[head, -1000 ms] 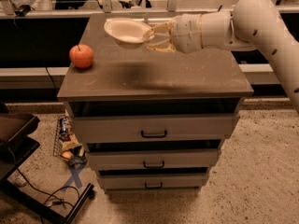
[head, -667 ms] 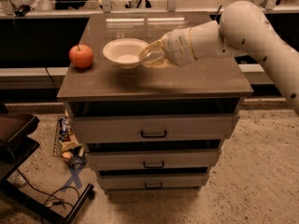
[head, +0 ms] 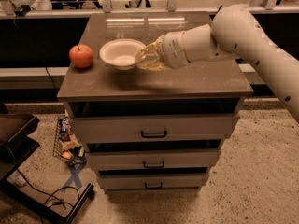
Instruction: Move paper bowl near apple
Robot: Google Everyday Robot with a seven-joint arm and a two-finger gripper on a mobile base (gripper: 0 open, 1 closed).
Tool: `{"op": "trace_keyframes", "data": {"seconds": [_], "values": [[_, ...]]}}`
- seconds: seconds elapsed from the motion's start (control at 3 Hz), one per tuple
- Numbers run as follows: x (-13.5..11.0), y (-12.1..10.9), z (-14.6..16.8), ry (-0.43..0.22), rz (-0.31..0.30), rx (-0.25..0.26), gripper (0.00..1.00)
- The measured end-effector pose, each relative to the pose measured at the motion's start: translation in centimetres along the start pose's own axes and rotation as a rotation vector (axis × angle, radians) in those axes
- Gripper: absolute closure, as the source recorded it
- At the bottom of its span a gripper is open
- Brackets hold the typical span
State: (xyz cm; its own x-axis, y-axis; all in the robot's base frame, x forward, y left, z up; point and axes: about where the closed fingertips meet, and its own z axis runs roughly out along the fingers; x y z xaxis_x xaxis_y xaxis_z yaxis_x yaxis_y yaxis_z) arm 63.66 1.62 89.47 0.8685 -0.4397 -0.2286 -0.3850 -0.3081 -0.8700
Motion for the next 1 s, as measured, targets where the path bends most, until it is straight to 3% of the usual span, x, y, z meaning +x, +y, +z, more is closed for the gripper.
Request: {"op": "trace_keyframes", "data": {"seconds": [0.67,1.0], "values": [[0.7,1.2,2.0,0.005,-0.015,-0.036,1.0],[0.6,1.2,2.2,0.001,-0.015,-0.036,0.82]]}}
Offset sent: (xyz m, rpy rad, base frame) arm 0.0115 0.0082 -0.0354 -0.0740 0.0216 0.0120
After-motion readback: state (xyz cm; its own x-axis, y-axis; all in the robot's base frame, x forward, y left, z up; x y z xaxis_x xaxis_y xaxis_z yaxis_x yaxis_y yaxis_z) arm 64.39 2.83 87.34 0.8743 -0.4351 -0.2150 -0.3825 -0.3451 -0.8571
